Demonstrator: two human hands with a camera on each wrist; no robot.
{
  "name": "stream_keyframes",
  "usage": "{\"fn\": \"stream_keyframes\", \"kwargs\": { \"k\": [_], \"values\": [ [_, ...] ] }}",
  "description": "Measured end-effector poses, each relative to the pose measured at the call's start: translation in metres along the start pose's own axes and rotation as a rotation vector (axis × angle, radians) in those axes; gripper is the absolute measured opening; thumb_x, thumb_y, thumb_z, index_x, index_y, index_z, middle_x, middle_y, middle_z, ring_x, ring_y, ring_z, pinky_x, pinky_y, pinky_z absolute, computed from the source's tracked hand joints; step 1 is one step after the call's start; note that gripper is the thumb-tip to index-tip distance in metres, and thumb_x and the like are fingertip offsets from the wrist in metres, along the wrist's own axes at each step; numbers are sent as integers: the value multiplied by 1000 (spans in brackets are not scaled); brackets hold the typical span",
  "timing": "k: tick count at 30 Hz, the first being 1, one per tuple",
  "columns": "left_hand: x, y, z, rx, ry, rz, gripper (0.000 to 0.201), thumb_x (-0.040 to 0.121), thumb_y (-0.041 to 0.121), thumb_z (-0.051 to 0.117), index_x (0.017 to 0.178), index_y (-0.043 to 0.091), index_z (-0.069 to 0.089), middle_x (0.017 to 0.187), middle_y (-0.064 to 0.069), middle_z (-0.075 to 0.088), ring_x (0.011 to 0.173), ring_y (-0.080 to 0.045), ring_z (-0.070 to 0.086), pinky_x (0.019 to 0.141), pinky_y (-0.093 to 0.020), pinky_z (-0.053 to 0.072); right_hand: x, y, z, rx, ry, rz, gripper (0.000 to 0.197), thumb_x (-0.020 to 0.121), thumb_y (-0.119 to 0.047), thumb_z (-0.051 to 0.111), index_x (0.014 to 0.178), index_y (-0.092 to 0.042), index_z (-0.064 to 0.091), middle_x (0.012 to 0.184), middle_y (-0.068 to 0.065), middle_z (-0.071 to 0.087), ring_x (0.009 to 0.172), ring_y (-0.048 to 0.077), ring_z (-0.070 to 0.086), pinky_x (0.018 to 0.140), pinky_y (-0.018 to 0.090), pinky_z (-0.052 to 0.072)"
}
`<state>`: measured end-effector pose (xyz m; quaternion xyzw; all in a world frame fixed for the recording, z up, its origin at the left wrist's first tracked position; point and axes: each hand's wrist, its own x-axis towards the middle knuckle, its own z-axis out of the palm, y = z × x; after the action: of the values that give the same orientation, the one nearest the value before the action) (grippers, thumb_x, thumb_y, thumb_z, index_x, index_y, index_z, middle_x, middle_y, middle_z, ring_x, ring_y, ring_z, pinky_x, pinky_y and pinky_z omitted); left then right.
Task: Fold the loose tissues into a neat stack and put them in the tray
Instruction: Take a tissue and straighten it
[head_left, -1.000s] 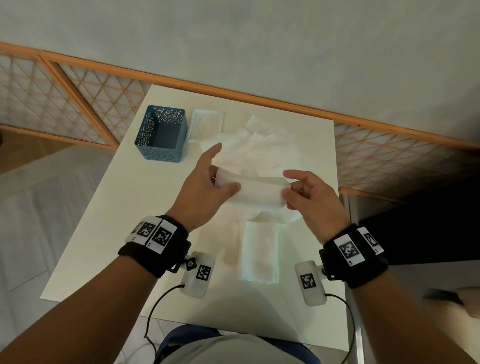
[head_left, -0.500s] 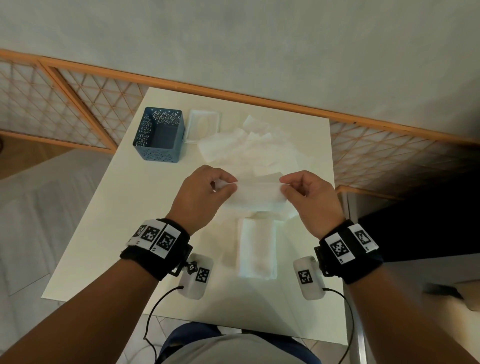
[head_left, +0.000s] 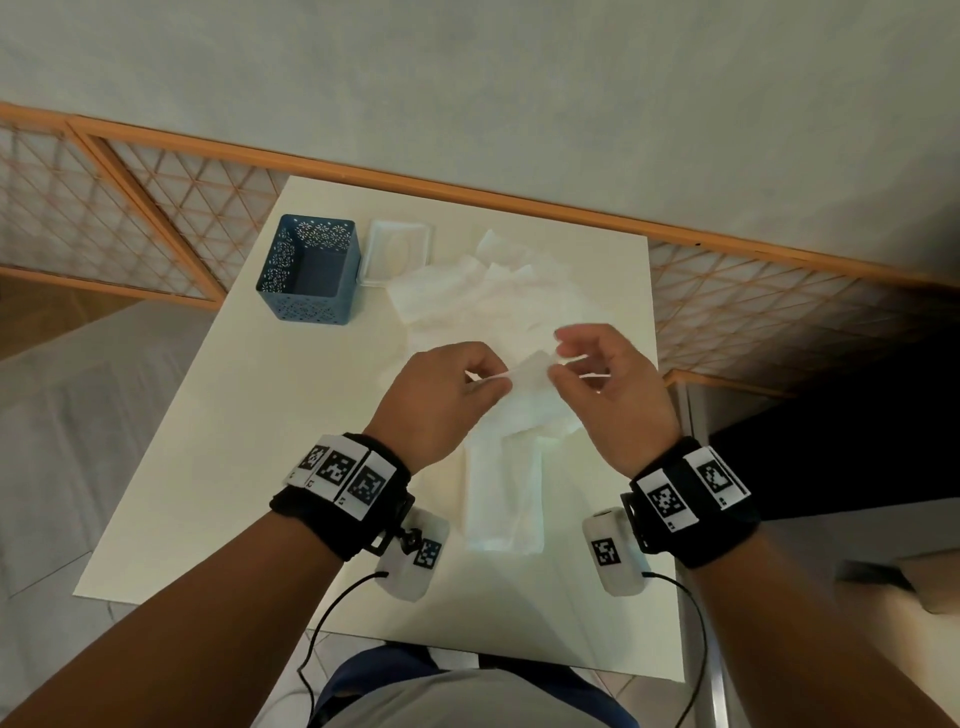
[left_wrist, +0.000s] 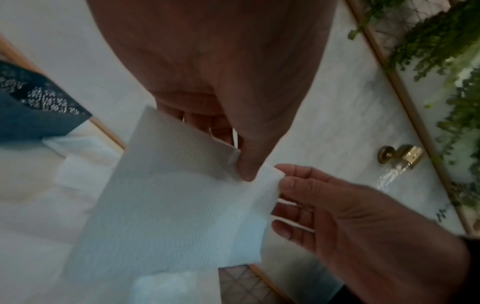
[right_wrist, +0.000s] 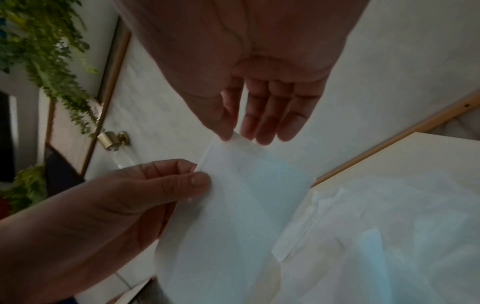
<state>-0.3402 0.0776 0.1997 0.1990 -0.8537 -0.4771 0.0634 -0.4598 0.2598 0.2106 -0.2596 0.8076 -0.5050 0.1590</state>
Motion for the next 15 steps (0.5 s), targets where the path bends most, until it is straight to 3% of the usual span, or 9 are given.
{"fn": "stream_keyframes", "kwargs": {
  "k": [1, 3, 5, 6, 8, 10, 12, 15],
  "values": [
    [0, 0, 2, -62, 8, -32, 8, 98, 34, 71, 90, 32, 69, 90, 17, 72, 75, -1, 66, 73, -26, 48, -1, 1, -2, 29, 39, 48, 38, 93, -32, 76, 128, -39, 61, 118, -15, 67, 107, 2, 66, 91, 24, 53],
    [-1, 2, 3, -204, 31, -87, 11, 99, 31, 71, 91, 26, 67, 87, 12, 74, 72, -5, 65, 72, -25, 48, -4, 4, -1, 159, 90, 212, 65, 85, -59, 77, 142, -38, 53, 133, -14, 63, 120, 2, 62, 103, 28, 50],
    [-3, 4, 4, -409, 22, -183, 14, 101, 29, 69, 91, 21, 65, 87, 6, 75, 74, -11, 65, 74, -29, 49, -6, 9, 6, 383, 47, 410, 89, 71, -84, 71, 143, -35, 55, 136, -5, 67, 124, 13, 64, 113, 43, 47],
    [-4, 5, 6, -539, 0, -239, 13, 102, 28, 68, 93, 19, 65, 90, 2, 76, 77, -14, 66, 75, -31, 49, -8, 11, 8, 493, -30, 502, 91, 69, -89, 67, 141, -33, 59, 134, 0, 70, 124, 21, 66, 114, 49, 46],
    [-6, 6, 10, -776, -35, -318, 10, 103, 24, 66, 97, 17, 66, 96, -3, 75, 82, -20, 67, 73, -32, 50, -13, 13, 11, 646, -239, 587, 83, 79, -86, 54, 141, -31, 61, 140, 12, 66, 128, 34, 64, 116, 54, 43],
    [-7, 3, 15, -856, -15, -356, 8, 102, 21, 66, 97, 16, 64, 97, -6, 71, 84, -21, 64, 72, -32, 50, -20, 14, 14, 746, -379, 576, 73, 93, -76, 46, 146, -26, 58, 146, 14, 61, 134, 36, 59, 116, 54, 42],
    [-7, -7, 22, -865, 35, -383, 9, 98, 24, 68, 98, 16, 63, 100, -8, 70, 89, -23, 64, 79, -39, 52, -25, 18, 21, 771, -378, 551, 55, 103, -53, 54, 145, -18, 59, 141, 9, 66, 134, 30, 60, 114, 54, 44],
    [-11, -27, 29, -841, 85, -416, 12, 96, 27, 69, 96, 16, 64, 99, -6, 72, 90, -21, 66, 88, -44, 55, -28, 27, 36, 636, -267, 553, 32, 100, -19, 67, 130, -8, 69, 126, 11, 74, 121, 32, 69, 108, 54, 51]
  ]
}}
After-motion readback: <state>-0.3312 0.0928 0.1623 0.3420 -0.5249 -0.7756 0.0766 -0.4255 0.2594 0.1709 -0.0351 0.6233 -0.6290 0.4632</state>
